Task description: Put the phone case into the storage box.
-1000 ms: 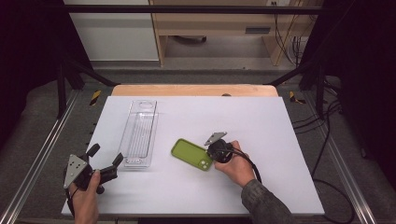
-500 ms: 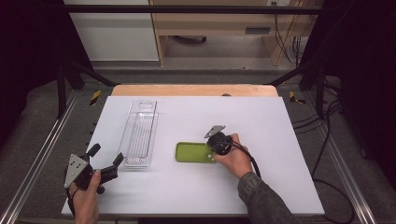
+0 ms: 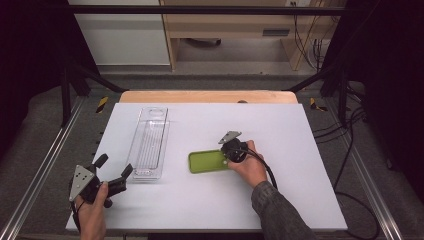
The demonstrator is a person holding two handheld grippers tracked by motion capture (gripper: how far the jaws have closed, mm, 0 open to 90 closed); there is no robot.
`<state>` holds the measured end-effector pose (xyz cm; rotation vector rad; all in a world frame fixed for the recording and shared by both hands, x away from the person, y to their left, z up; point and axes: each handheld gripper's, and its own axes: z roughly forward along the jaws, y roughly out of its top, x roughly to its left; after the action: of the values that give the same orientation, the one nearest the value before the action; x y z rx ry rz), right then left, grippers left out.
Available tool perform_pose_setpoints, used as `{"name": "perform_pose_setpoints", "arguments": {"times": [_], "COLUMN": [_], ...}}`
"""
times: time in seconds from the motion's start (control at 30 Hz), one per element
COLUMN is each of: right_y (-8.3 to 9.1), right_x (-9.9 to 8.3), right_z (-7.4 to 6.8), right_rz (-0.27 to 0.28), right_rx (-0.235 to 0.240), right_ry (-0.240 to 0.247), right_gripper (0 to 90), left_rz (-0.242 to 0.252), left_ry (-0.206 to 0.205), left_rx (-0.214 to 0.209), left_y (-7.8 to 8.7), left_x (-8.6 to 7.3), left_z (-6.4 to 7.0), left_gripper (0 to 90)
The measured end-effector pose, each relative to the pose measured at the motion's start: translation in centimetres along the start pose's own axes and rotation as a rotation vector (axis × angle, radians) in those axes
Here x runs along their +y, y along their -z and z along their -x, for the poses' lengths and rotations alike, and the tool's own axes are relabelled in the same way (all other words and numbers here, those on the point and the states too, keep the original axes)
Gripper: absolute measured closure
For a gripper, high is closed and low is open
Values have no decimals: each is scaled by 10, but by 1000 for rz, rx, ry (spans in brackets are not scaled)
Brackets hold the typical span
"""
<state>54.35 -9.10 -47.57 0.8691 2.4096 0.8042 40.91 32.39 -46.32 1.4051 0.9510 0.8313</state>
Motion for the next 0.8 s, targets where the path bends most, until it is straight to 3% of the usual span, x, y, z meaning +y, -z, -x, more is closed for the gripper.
{"name": "perform_pose_setpoints", "arguments": {"times": [0.3,0.53,0.8], "right_y": [-6,-11,-17], "right_x": [1,8,12], "right_z": [3,4,7], "right_rz": [31,26,43], "right_rx": [-3,-15,-11], "right_ry": [-15,4,-26], "right_gripper": [900,900,900], "left_rz": [-2,-3,-3], "left_ry": [3,1,2], "left_rx": [1,-1,-2], "left_y": [0,0,0], "left_x": [-1,0,-1], "left_z": [0,1,1], "left_gripper": [26,26,26]}}
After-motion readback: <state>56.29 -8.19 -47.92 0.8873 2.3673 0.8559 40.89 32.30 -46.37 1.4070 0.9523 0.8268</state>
